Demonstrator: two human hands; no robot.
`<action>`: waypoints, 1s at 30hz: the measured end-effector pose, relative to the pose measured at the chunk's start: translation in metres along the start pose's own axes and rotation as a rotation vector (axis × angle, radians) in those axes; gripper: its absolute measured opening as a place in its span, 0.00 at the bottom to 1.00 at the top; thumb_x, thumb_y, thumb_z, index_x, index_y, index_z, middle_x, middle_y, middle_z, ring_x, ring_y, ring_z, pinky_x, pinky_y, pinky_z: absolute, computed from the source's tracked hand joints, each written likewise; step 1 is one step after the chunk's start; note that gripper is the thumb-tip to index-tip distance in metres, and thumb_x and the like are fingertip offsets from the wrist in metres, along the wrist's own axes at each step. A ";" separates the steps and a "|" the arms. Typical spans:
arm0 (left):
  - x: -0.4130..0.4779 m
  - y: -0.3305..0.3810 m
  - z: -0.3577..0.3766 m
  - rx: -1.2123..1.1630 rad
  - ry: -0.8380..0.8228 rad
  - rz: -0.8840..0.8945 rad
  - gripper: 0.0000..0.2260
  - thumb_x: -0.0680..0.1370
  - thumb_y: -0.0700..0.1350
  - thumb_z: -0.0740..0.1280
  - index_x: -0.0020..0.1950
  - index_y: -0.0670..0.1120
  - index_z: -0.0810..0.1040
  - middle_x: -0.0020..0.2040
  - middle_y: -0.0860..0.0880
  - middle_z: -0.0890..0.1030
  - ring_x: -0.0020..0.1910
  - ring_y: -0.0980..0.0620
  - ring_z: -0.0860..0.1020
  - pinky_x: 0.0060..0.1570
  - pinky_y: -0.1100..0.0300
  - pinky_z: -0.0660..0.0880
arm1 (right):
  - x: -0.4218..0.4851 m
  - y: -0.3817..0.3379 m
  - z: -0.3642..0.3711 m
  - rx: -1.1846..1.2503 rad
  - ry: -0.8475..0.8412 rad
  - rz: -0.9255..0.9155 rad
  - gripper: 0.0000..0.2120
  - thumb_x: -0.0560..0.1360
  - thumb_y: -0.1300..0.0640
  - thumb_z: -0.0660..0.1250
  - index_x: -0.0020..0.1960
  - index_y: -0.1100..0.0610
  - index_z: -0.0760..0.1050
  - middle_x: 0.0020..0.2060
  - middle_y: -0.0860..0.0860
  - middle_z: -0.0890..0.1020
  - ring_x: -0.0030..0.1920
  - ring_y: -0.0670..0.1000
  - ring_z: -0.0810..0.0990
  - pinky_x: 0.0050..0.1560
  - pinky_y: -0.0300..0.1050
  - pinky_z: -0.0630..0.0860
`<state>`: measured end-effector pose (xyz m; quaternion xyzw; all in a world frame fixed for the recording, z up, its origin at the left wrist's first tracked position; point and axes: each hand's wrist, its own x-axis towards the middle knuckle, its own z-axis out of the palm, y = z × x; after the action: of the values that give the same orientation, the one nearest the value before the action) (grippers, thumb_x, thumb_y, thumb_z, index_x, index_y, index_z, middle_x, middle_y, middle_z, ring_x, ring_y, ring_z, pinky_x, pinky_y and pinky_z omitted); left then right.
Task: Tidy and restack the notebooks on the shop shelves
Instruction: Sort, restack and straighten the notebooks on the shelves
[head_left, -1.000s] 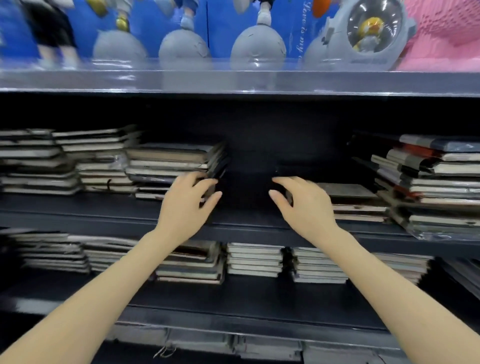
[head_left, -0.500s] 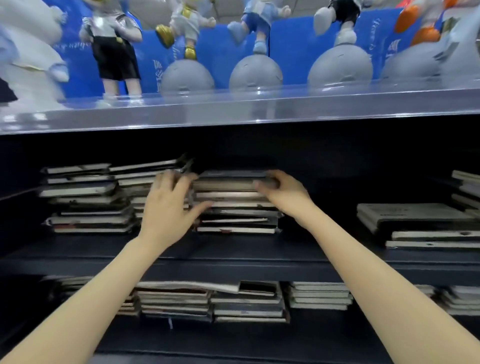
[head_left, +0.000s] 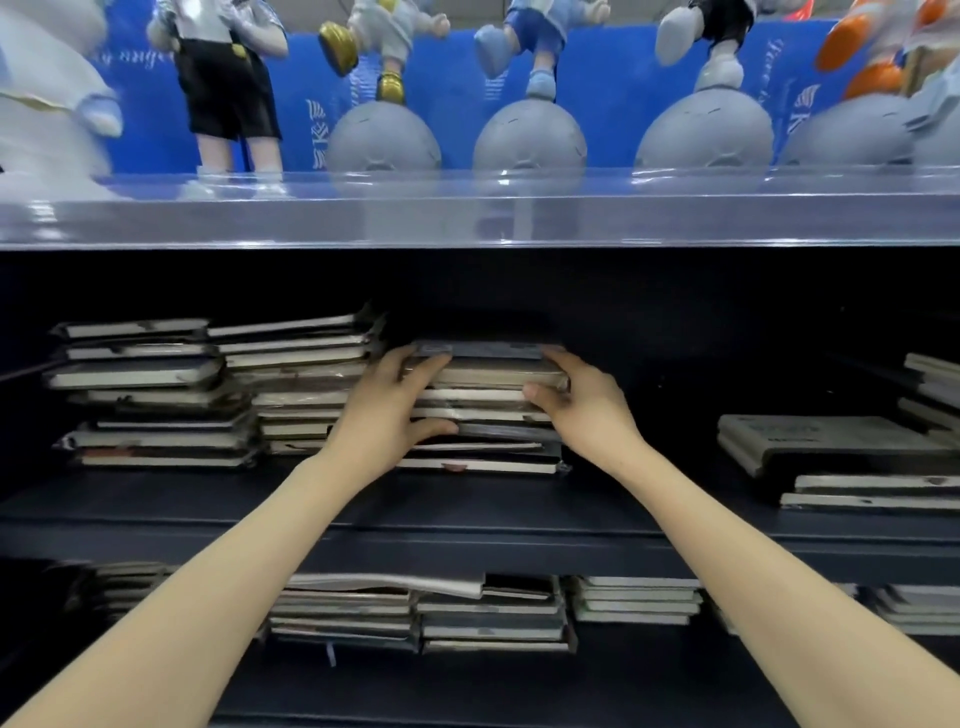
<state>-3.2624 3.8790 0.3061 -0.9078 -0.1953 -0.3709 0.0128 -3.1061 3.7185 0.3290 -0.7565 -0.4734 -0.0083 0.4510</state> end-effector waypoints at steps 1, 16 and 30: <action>-0.002 0.001 -0.001 0.001 0.022 0.014 0.32 0.67 0.53 0.76 0.69 0.46 0.72 0.65 0.34 0.72 0.60 0.32 0.73 0.57 0.42 0.72 | -0.002 0.000 -0.001 0.000 0.007 0.003 0.27 0.78 0.50 0.65 0.75 0.52 0.62 0.68 0.53 0.73 0.66 0.53 0.72 0.57 0.36 0.66; -0.026 0.021 -0.035 -0.442 -0.146 -0.295 0.38 0.61 0.77 0.56 0.69 0.65 0.63 0.72 0.53 0.65 0.70 0.54 0.65 0.66 0.60 0.62 | -0.015 -0.002 -0.026 0.596 -0.114 0.550 0.27 0.72 0.38 0.68 0.64 0.53 0.70 0.57 0.52 0.78 0.55 0.57 0.78 0.42 0.56 0.82; -0.043 0.037 -0.059 -0.901 -0.237 -0.612 0.36 0.66 0.74 0.62 0.62 0.50 0.76 0.56 0.53 0.81 0.57 0.53 0.78 0.64 0.53 0.70 | -0.062 0.006 -0.035 0.745 -0.062 0.526 0.05 0.74 0.57 0.70 0.43 0.59 0.77 0.28 0.49 0.79 0.27 0.49 0.77 0.29 0.45 0.77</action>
<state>-3.3160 3.8197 0.3245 -0.7608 -0.2722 -0.2997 -0.5072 -3.1219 3.6496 0.3185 -0.6371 -0.2495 0.3001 0.6647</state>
